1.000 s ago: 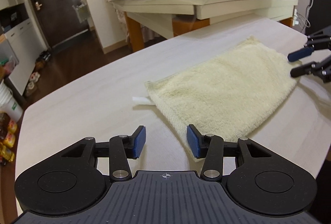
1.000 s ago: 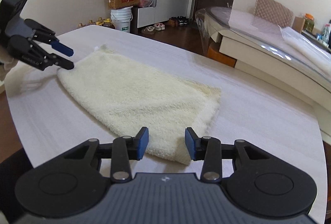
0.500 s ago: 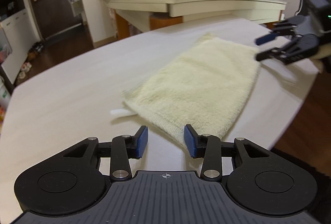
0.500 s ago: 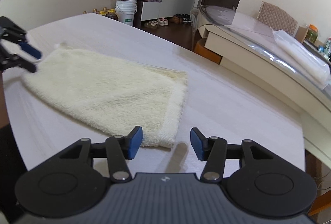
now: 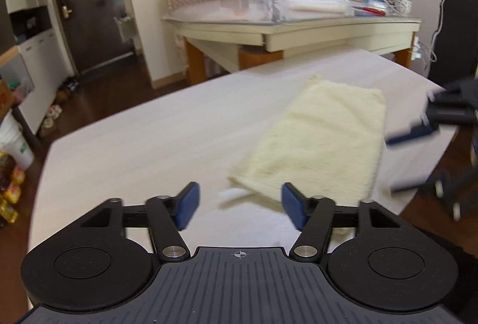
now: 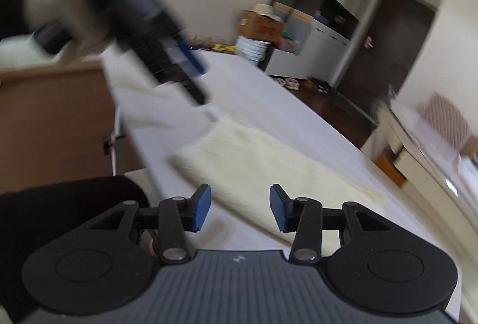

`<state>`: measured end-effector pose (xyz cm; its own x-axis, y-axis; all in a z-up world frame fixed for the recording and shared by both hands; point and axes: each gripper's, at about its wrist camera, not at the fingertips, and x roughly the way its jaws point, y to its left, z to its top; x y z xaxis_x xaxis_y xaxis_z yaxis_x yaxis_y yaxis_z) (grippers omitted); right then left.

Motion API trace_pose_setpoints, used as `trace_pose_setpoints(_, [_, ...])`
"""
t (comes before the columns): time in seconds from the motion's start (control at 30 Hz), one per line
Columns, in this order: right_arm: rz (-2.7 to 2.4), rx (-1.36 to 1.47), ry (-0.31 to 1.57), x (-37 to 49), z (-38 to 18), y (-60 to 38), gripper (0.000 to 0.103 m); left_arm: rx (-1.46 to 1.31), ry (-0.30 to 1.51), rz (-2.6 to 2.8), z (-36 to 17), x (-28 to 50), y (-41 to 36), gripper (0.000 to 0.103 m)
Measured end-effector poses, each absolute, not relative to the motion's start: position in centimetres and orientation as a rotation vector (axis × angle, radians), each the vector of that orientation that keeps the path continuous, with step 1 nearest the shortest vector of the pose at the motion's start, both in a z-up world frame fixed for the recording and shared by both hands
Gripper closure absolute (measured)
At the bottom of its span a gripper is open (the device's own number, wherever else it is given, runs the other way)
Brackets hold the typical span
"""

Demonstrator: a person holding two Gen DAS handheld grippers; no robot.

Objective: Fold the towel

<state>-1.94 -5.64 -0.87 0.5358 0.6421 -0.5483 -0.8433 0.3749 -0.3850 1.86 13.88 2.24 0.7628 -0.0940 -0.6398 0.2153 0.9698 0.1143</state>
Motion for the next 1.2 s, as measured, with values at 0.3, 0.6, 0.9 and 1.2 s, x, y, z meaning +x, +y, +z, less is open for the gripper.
trace_pose_setpoints(0.3, [0.941,-0.918,0.289,-3.0,-2.4,-0.5,0.063,0.267,0.634,-0.199,2.2,1.1,15.0,0.012])
trace_pose_setpoints(0.6, [0.924,-1.083,0.250,-2.6,-4.7,2.7,0.075,0.340,0.598,-0.278,1.8,0.7,15.8,0.010])
trace_pose_setpoints(0.9, [1.021,-0.725,0.395,0.1,-1.2,-0.6,0.094,0.572,0.567,-0.518,0.3,1.0,14.7,0.010])
trace_pose_setpoints(1.2, [1.092,-0.463,0.486,3.6,3.8,-6.0,0.094,0.854,0.471,-0.718,-0.9,1.0,11.0,0.015])
